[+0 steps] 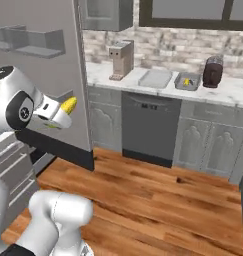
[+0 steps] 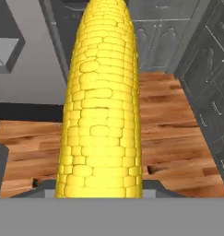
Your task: Place one corn and one fish in each tupperware on the nearby counter, to pack two identical lunches.
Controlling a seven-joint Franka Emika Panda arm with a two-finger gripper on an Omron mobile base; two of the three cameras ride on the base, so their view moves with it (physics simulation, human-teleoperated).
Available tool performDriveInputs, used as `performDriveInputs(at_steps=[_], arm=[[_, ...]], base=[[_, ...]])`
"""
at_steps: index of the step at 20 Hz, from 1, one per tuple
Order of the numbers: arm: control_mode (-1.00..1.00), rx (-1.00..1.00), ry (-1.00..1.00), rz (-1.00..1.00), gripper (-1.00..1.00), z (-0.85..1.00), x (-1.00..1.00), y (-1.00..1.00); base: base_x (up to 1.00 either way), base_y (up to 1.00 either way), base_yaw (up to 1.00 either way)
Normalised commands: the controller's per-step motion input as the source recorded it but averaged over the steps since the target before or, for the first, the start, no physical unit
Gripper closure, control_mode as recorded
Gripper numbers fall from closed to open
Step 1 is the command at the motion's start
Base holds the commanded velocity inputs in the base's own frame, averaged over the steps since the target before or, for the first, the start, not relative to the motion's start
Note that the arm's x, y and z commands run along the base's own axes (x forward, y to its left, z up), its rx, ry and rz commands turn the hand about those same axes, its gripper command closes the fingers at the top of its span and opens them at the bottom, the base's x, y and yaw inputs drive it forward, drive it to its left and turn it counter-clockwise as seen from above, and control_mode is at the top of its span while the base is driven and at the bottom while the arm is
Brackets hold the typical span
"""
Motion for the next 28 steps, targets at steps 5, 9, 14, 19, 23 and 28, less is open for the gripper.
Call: performDriveInputs(at_steps=[5, 9, 14, 19, 23, 28], arm=[[1.0, 0.0, 0.0, 0.0, 1.0, 0.0, 0.0, 0.0], [1.0, 0.0, 0.0, 0.0, 1.0, 0.0, 0.0, 0.0], [1.0, 0.0, 0.0, 0.0, 1.0, 0.0, 0.0, 0.0], [1.0, 0.0, 0.0, 0.0, 1.0, 0.0, 0.0, 0.0], [1.0, 0.0, 0.0, 0.0, 1.0, 0.0, 0.0, 0.0], [1.0, 0.0, 0.0, 0.0, 1.0, 0.0, 0.0, 0.0]], base=[[0.69, -0.98, -0.56], [1.0, -0.31, -0.2], [1.0, 0.15, -0.11], [1.0, 0.04, -0.01], [1.0, 0.31, 0.0], [0.98, 0.98, 0.0]])
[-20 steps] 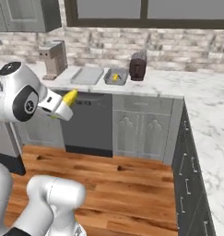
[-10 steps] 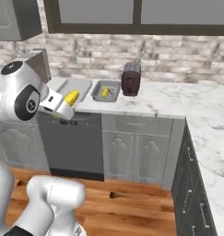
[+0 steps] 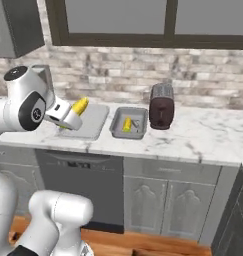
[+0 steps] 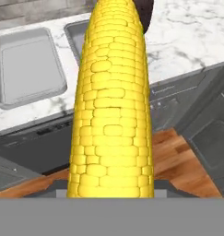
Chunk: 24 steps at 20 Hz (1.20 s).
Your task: Place one corn and one fish in each tupperware on the nearby counter, to pack two identical lunches.
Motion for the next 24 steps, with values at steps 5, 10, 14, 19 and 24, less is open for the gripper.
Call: performDriveInputs(at_steps=[5, 10, 14, 19, 24], arm=[[1.0, 0.0, 0.0, 0.0, 1.0, 0.0, 0.0, 0.0], [1.0, 0.0, 0.0, 0.0, 1.0, 0.0, 0.0, 0.0], [-1.0, 0.02, 0.16, 0.0, 1.0, -0.23, 0.74, -0.09], [-1.0, 0.0, 0.47, 0.03, 1.0, -0.83, 0.59, 0.0], [-1.0, 0.05, 0.28, 0.02, 1.0, -1.0, 0.15, -0.01]], base=[[0.85, 0.91, 0.0], [0.95, 0.08, -0.02], [0.25, -0.02, 0.0], [0.0, 0.0, 0.0], [0.0, 0.0, 0.0]])
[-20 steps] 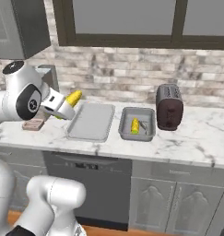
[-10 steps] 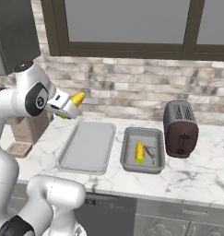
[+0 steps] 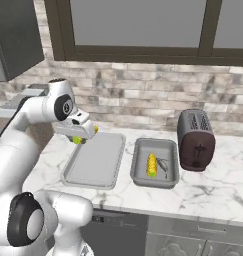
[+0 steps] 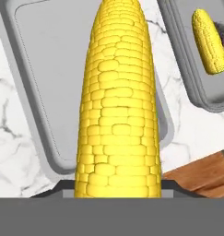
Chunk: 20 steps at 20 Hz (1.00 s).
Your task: Place one corn and one fish in each tupperware on the nearby counter, to pack two identical lunches.
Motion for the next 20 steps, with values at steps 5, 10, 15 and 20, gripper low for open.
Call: performDriveInputs(at_steps=[5, 10, 15, 20], arm=[[-1.0, 0.01, -0.01, 0.0, 1.0, -0.51, 0.74, -0.06], [-1.0, 0.0, -0.18, 0.0, 1.0, -0.73, 0.54, -0.05], [-1.0, 0.0, -0.17, 0.0, 1.0, -0.8, 0.08, 0.0], [-1.0, -0.02, -0.12, 0.0, 1.0, -0.5, 0.19, 0.0]], base=[[0.0, 0.0, 0.0], [0.0, 0.0, 0.0], [0.0, 0.0, 0.0], [0.0, 0.0, 0.0]])
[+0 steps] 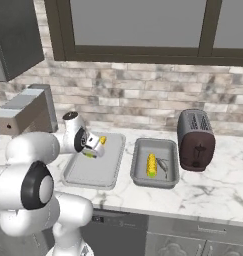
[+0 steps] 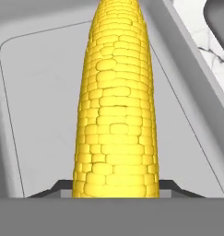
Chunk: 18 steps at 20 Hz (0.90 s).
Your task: Place one corn and one fish in each tupperware on the nearby counter, to pack two identical lunches.
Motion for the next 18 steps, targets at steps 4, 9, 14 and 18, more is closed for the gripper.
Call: performDriveInputs(at_steps=[4, 9, 14, 18], arm=[[-1.0, -0.06, -0.06, 0.0, 1.0, -0.26, 0.43, -0.01], [-1.0, 0.0, -0.01, 0.0, -1.0, -0.13, 0.36, -0.03], [-1.0, 0.06, 0.0, -0.01, -1.0, 0.54, 0.0, -0.02], [-1.0, 0.04, -0.01, -0.03, -1.0, 1.0, -0.06, 0.0]], base=[[0.0, 0.0, 0.0], [0.0, 0.0, 0.0], [0.0, 0.0, 0.0], [0.0, 0.0, 0.0]])
